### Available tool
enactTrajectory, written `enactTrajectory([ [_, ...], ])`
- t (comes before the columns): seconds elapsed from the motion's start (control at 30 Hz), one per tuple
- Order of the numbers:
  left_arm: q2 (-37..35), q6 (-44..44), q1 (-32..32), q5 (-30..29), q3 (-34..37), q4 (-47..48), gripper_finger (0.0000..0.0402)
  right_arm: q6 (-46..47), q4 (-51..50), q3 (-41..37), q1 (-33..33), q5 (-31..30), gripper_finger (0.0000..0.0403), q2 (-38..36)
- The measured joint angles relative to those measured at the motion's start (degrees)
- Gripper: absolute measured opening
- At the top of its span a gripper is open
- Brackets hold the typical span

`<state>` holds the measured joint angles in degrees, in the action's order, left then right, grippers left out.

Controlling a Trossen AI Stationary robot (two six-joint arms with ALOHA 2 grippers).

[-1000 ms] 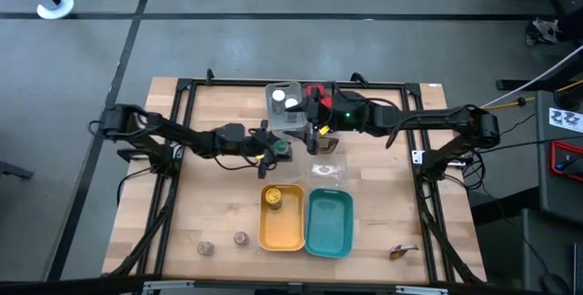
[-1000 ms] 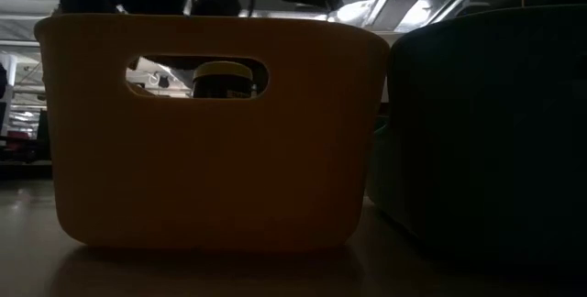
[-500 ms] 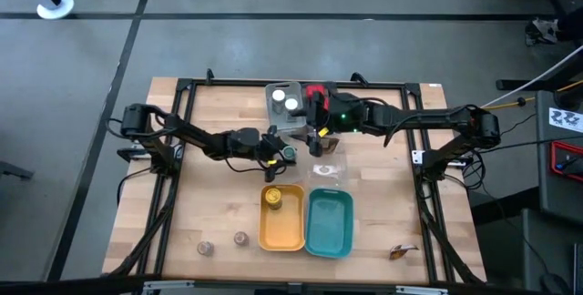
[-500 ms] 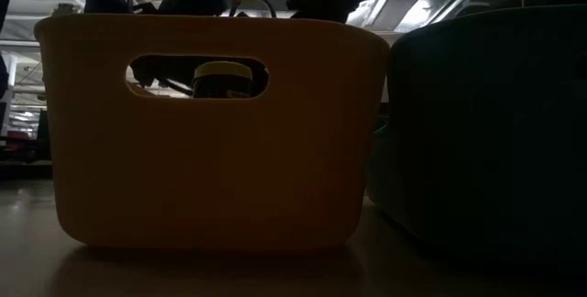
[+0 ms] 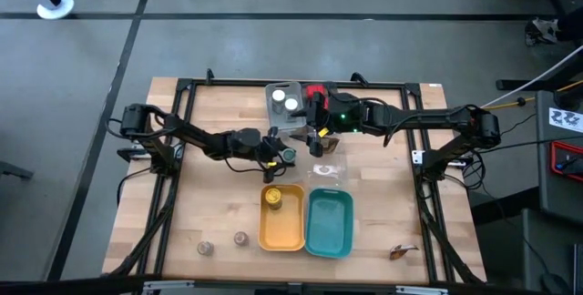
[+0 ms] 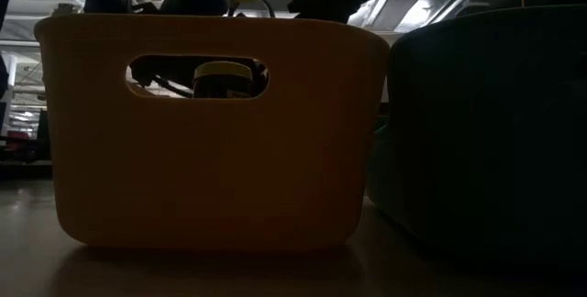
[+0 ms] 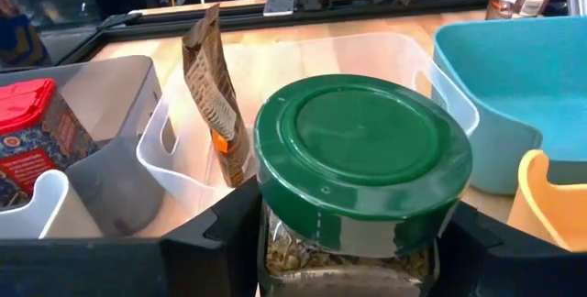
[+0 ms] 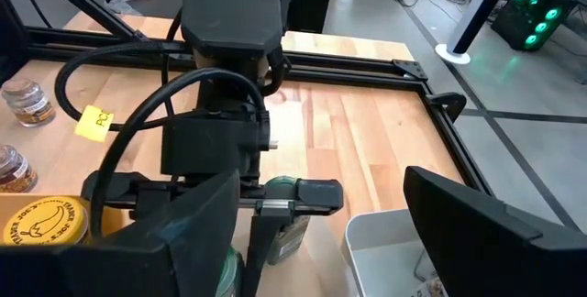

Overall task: Sort spices by type
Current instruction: Put the green seasoning bottle into the left transparent bin

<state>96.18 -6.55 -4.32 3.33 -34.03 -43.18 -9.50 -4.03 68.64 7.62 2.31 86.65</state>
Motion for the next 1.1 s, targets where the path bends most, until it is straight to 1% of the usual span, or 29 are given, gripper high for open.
enactTrajectory([
  [0.1, 0.0, 0.1, 0.0, 0.8, -1.1, 0.3, 0.0197, 0.0, 0.0, 0.0, 0.0, 0.0, 0.0308, 0.0],
  [0.23, 0.0, 0.0, 0.1, 3.3, -2.8, -0.4, 0.0197, 0.0, 0.0, 0.0, 0.0, 0.0, 0.0308, 0.0],
  [0.5, 0.0, 0.1, 2.4, 3.5, -4.2, -0.4, 0.0197, 0.0, 0.0, 0.0, 0.0, 0.0, 0.0308, 0.0],
  [0.63, -0.2, 0.6, 4.2, -0.4, -4.3, 0.1, 0.0198, 0.0, -0.6, 0.0, 0.0, 0.0, 0.0308, 0.0],
  [0.8, -0.5, 0.8, 6.7, -7.8, -4.3, 3.3, 0.0198, 0.0, -0.7, 0.0, 0.0, 0.0, 0.0308, 0.1],
  [0.97, -0.7, 1.2, 9.0, -14.9, -4.4, 4.5, 0.0198, 0.0, -0.9, 0.0, 0.0, 0.0, 0.0308, 0.1],
  [1.1, -0.7, 2.6, 9.7, -17.0, -4.4, 4.6, 0.0198, 0.0, -0.9, 0.0, 0.0, 0.0, 0.0308, 0.1],
])
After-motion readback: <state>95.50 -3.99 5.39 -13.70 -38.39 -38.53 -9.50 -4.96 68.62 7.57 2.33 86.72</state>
